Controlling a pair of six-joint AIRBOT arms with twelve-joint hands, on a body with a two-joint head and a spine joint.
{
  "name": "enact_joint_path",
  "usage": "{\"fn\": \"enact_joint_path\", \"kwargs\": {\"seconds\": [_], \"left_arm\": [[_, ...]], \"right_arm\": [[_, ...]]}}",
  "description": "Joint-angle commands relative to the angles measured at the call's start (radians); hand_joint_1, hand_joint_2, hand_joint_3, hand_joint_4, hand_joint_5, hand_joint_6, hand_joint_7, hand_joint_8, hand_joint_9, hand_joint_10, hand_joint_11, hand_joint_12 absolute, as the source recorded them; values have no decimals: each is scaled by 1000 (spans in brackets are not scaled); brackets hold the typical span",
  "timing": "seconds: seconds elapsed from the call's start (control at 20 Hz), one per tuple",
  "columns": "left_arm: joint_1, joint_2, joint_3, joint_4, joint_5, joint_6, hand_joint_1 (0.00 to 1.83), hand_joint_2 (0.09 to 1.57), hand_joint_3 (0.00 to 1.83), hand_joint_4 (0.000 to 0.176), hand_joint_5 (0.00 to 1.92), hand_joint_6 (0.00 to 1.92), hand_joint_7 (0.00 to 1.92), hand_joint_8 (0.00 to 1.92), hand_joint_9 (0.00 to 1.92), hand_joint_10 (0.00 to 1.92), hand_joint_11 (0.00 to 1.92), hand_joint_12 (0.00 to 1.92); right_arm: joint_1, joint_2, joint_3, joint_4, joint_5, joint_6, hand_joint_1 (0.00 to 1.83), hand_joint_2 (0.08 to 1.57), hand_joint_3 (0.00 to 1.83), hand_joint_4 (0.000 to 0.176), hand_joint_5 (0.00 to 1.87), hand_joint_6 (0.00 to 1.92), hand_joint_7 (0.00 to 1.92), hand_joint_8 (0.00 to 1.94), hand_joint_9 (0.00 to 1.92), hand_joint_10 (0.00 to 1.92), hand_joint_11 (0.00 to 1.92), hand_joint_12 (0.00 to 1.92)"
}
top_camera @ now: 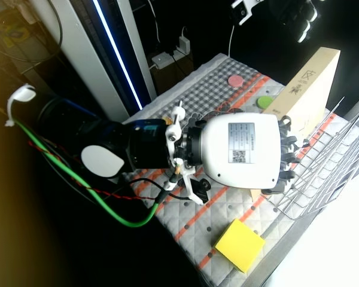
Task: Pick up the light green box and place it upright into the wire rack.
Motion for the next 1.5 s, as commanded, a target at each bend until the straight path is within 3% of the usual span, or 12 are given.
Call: {"fn": "enact_joint_path", "kwargs": {"seconds": [0.0,0.1,0.15,0.3,0.5,0.65,0.75,0.9,1.0,1.25,1.35,1.45], "left_arm": [[-14,-3,6,-13,-125,-6,437,1139,0,105,485,2,424,2,358,1,0,635],[-14,-3,6,-12,-125,-6,435,1140,0,108,482,0,426,2,356,0,0,631],[-15,-4,7,-12,-124,-6,432,1139,0,108,482,0,429,3,361,2,0,632],[-16,-6,8,-12,-123,-6,424,1137,0,111,486,2,435,2,374,4,0,669],[-16,-6,8,-12,-125,-6,425,1127,0,110,492,1,441,1,386,3,0,716],[-16,-6,7,-15,-140,-6,417,1130,1,114,481,2,424,2,365,2,0,638],[-15,-5,6,-20,-162,-6,416,1130,0,113,487,2,428,2,369,3,0,634],[-9,-4,1,-28,-207,-6,452,1132,0,107,488,1,424,1,353,1,0,642],[-1,-1,-4,-40,-250,-6,478,1125,0,119,487,0,416,1,343,1,0,597],[64,19,-34,-68,-376,-6,436,1114,0,134,487,2,390,3,330,5,0,517],[116,20,-49,-102,-457,-6,466,1095,0,147,487,0,389,1,338,2,0,534],[175,19,-56,-140,-546,-6,549,1083,0,119,505,4,386,0,303,0,0,578]], "right_arm": [[8,2,5,35,116,7,825,1061,0,0,573,110,779,36,838,0,516,870],[8,0,5,36,116,7,701,1037,0,0,359,4,747,19,801,40,271,1176],[8,-1,5,36,116,7,669,1022,0,0,305,0,746,9,629,483,203,1339],[6,-3,4,36,116,7,520,976,0,26,109,0,360,1,339,79,3,861],[-1,11,-7,36,127,7,431,952,0,39,0,0,209,1,188,2,0,387],[-12,67,-53,36,181,7,392,916,0,105,0,0,166,3,186,1,0,298],[-15,135,-121,36,222,7,373,914,0,126,0,0,81,0,110,0,0,374],[-32,242,-226,48,291,7,433,927,0,139,0,0,12,0,0,0,0,122],[-66,322,-300,61,368,7,461,941,5,172,0,0,39,7,0,0,0,4],[-278,468,-452,167,543,7,525,926,0,176,0,0,49,7,0,0,0,0],[-380,497,-508,232,604,7,555,911,0,158,0,0,63,10,25,10,0,0],[-490,510,-552,283,678,7,547,911,0,140,0,0,70,8,27,8,0,0]]}}
